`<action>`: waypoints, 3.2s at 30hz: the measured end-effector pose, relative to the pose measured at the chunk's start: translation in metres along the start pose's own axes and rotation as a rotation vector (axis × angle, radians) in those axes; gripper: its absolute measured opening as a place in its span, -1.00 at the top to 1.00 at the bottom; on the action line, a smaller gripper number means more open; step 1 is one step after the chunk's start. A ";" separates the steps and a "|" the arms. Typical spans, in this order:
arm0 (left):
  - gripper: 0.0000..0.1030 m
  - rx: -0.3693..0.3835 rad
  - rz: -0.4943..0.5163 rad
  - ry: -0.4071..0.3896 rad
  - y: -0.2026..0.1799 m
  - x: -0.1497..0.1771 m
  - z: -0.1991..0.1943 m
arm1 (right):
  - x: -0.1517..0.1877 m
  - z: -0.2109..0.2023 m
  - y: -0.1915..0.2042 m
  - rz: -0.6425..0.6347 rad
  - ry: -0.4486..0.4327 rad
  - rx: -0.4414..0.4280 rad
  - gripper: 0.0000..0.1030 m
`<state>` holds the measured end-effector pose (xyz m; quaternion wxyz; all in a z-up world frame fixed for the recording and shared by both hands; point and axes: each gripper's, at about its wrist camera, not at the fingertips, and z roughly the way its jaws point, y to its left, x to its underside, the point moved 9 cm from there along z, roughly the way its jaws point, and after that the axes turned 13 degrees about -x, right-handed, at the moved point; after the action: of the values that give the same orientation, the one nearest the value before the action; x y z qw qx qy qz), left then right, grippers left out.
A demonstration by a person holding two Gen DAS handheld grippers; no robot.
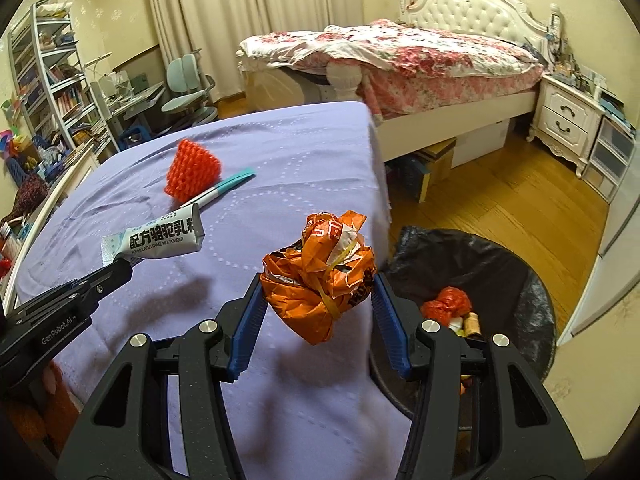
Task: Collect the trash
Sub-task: 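Lift the orange wrapper toward the bin with the right gripper while the left holds the tube, then open both grippers over the bin to drop the wrapper and white tube, then move both grippers back over the red foam net and marker on the bed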
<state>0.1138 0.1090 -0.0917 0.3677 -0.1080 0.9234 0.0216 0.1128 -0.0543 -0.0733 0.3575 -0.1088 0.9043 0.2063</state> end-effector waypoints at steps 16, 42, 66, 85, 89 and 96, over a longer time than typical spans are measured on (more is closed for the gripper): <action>0.66 0.090 0.150 -0.007 -0.108 0.011 -0.002 | 0.017 -0.037 -0.084 0.121 -0.043 0.098 0.00; -0.14 0.081 0.278 0.029 -0.182 0.017 0.028 | 0.028 -0.037 -0.156 0.229 -0.050 0.169 -0.17; -0.37 -0.123 0.160 -0.039 -0.056 -0.003 0.026 | 0.012 0.000 -0.073 0.119 0.014 0.053 -0.20; -0.41 -0.296 0.008 0.033 0.090 -0.014 0.045 | -0.020 0.089 0.057 -0.018 0.116 -0.080 -0.32; -0.41 -0.304 -0.008 0.042 0.105 -0.015 0.047 | -0.025 0.105 0.078 -0.039 0.131 -0.085 -0.32; -0.41 -0.289 -0.059 0.051 0.122 -0.015 0.048 | -0.036 0.128 0.101 -0.047 0.136 -0.089 -0.33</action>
<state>0.1309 0.2362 -0.1211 0.3254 -0.1874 0.9161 0.1408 0.1808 0.0948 -0.1034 0.2948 -0.1596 0.9137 0.2297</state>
